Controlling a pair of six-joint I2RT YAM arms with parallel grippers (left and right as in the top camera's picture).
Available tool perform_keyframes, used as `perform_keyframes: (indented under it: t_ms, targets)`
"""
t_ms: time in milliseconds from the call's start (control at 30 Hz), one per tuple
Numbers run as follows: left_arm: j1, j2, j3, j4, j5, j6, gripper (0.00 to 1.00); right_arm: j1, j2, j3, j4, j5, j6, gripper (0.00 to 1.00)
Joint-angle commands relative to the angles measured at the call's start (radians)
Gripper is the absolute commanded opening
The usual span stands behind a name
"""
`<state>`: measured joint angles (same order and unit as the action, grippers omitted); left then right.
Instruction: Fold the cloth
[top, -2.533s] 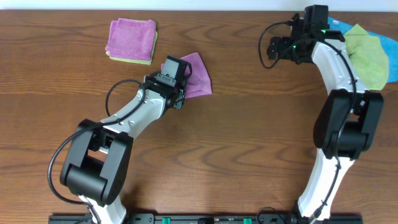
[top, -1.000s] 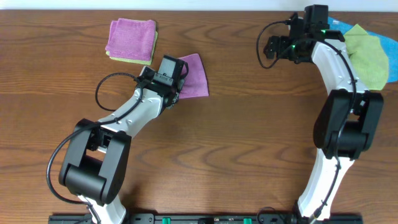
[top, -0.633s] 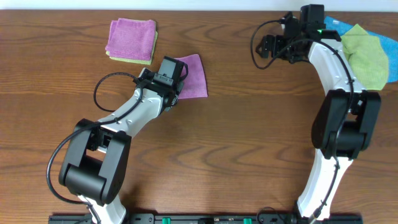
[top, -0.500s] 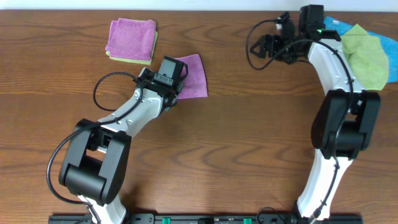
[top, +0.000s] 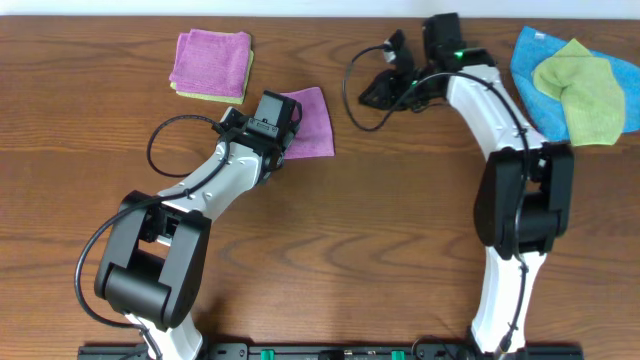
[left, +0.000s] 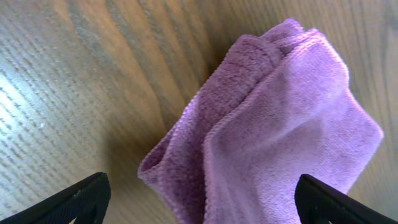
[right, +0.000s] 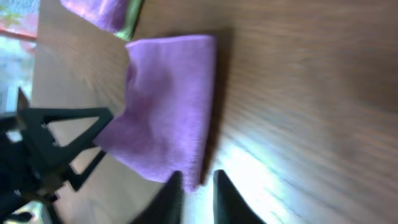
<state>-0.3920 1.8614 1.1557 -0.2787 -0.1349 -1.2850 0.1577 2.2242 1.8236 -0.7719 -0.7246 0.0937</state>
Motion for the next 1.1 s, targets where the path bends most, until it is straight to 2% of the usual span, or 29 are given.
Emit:
perform_keyframes:
  t_ms: [0,300,500,767,1000,1067]
  targets:
    - [0.016,-0.06,0.006,0.021,0.005,0.007,0.96,0.017,0.007,-0.007,-0.019,-0.028,-0.003,0.02]
    - [0.086,-0.127,0.006,0.043,0.048,0.011,0.98,0.091,0.017,-0.049,-0.039,-0.096,-0.053,0.01]
    - [0.196,-0.205,0.006,0.034,0.113,0.148,0.98,0.182,0.061,-0.051,-0.032,-0.213,-0.144,0.01]
    - [0.322,-0.315,0.006,-0.136,0.11,0.267,0.97,0.28,0.154,-0.051,0.038,-0.43,-0.181,0.01]
    - [0.326,-0.317,0.005,-0.235,0.111,0.28,0.96,0.301,0.211,-0.051,0.127,-0.511,-0.179,0.01]
    - [0.326,-0.317,0.005,-0.251,0.111,0.284,0.96,0.299,0.213,-0.051,0.163,-0.601,-0.155,0.01]
